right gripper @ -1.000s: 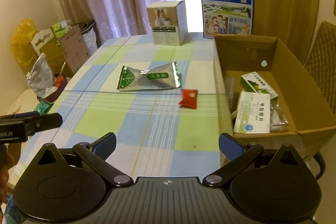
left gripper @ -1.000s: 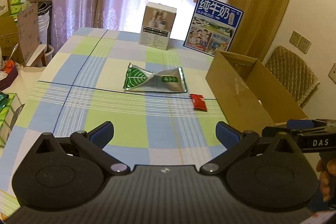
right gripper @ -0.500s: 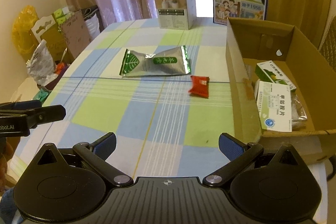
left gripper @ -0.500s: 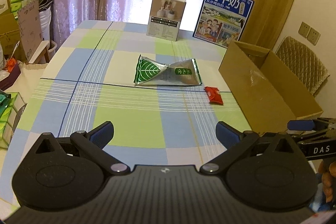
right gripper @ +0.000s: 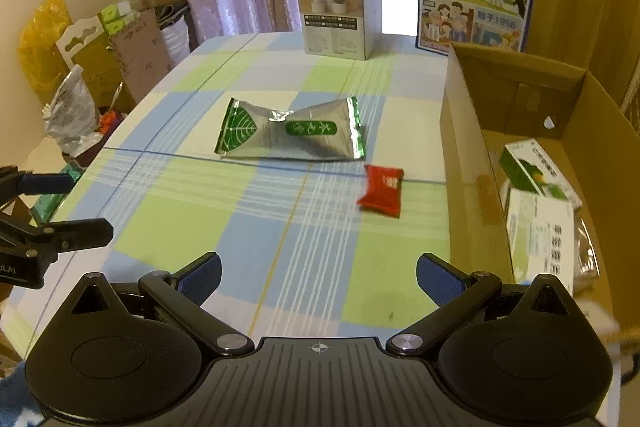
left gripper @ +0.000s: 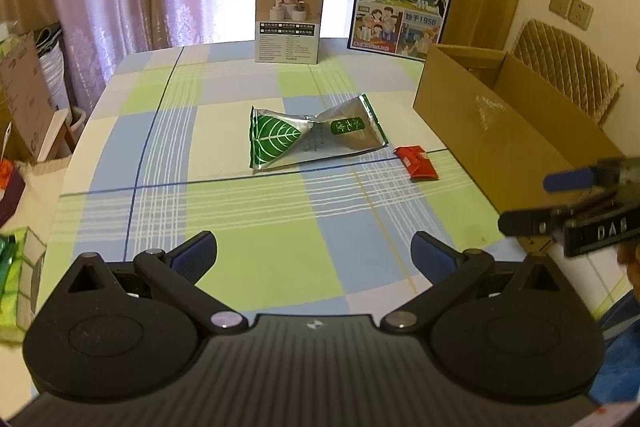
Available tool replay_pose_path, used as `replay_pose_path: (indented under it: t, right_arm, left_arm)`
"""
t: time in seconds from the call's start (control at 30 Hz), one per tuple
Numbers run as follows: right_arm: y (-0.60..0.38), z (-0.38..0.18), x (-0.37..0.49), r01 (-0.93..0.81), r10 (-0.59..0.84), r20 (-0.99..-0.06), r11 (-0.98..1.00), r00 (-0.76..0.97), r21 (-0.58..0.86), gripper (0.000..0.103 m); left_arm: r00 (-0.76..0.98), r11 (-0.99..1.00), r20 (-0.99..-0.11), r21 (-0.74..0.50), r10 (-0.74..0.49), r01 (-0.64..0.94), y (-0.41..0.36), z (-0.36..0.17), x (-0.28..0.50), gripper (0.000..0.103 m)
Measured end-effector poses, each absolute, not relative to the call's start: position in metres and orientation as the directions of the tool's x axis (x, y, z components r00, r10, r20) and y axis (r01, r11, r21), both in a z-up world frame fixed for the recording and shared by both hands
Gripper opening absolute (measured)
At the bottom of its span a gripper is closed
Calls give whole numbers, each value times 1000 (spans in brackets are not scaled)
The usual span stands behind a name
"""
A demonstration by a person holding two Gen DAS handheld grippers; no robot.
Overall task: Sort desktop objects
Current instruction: 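Withdraw both tools back over the table, then grasp the silver-green tea bag with the left tool while the right tool reaches the red candy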
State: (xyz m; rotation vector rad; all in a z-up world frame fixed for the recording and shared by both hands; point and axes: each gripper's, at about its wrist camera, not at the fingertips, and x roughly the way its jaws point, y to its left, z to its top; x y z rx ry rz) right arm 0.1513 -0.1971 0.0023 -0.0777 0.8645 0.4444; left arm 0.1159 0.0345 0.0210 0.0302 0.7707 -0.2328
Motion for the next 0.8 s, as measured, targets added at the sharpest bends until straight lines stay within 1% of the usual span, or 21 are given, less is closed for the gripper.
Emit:
replay_pose_path:
  t: [0.17,0.3,0.47,0.67,0.8]
  right_arm:
    - [-186,0,166,-452,351,-757,888,552,82,101]
    - [-178,-4,180,-507,348,-775,861,527,42,101]
    - [-169,-9,199,-595,340,-801,804,493,-25,101]
    - [-156,-8,218,-737,322,-830,659,455,-149,101]
    - [-151,-13,229,-832,320,-845,506,428,-230,101]
  left_arm:
    - [675,955,-705,-12,-218,296,36,18,140,102]
    - [660,928,-717,53,-223,370,33,14,160,101]
    - [636,870,-727,112,-257,480,26,11,185,101]
    - [597,776,-748,183,-289,604,12,6,219,102]
    - [566,710,-771,222,-292,668,1,2,247,102]
